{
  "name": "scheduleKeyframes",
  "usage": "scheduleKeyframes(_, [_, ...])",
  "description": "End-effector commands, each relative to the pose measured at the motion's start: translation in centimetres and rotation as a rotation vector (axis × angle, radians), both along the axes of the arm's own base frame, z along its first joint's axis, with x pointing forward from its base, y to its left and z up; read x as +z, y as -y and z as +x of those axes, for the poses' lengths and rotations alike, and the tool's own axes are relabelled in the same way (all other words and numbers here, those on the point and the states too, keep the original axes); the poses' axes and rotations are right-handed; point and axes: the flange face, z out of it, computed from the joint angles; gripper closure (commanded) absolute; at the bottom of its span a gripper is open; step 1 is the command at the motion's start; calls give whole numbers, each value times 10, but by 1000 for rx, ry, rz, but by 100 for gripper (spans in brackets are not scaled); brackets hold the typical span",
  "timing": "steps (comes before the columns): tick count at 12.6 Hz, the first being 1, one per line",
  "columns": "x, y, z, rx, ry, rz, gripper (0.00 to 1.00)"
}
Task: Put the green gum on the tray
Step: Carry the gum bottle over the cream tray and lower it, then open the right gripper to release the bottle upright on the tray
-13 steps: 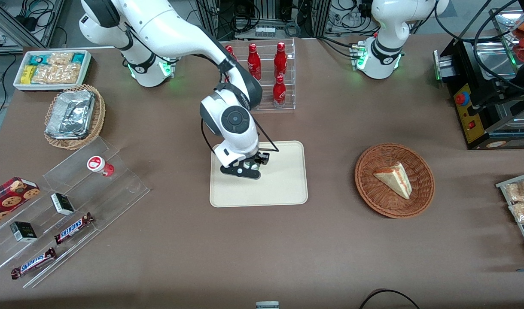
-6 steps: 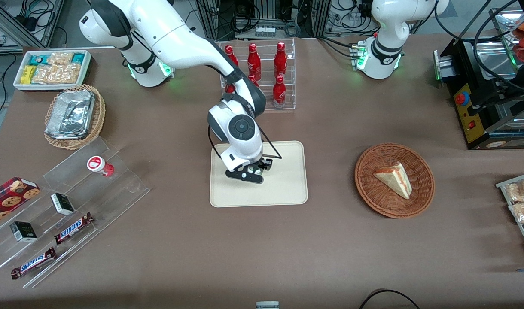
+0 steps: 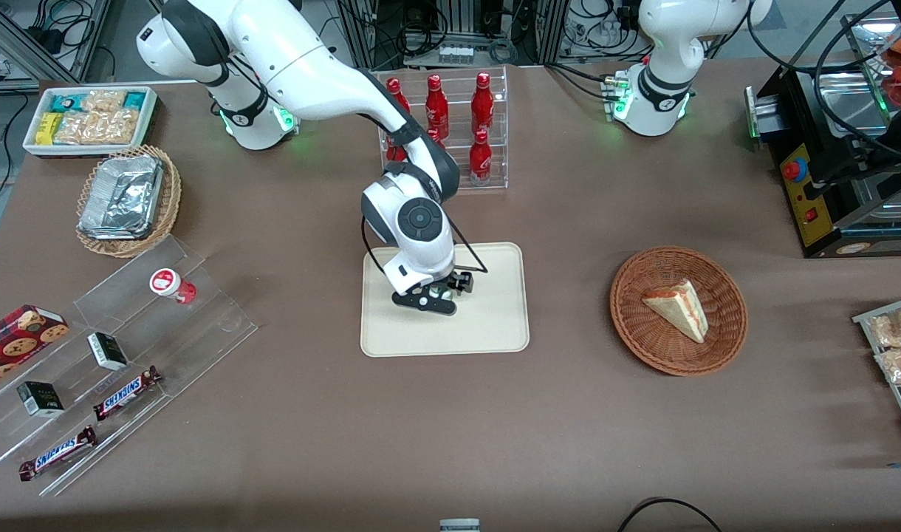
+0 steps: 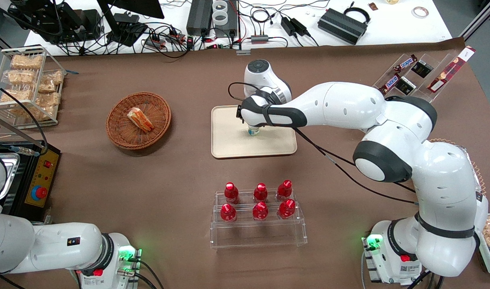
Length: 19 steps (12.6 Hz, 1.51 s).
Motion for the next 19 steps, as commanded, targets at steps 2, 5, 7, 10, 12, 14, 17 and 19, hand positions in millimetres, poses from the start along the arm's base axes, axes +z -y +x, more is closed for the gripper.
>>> scheduleKeyframes(2, [13,-6,5,34,18,24,0])
scheduleKeyframes(5, [31,-4,4,80,7,21,0])
scheduleKeyframes(7, [62,5,5,127,-17,15,0])
scheduleKeyframes(10, [107,28,9,198,-58,9,0])
scheduleKeyframes(12, [133,60,21,257,-96,10,0])
scheduleKeyframes(14, [155,89,30,310,-129,13,0])
scheduleKeyframes(17, [184,134,35,387,-186,22,0])
scheduleKeyframes(19, [208,174,37,356,-201,33,0])
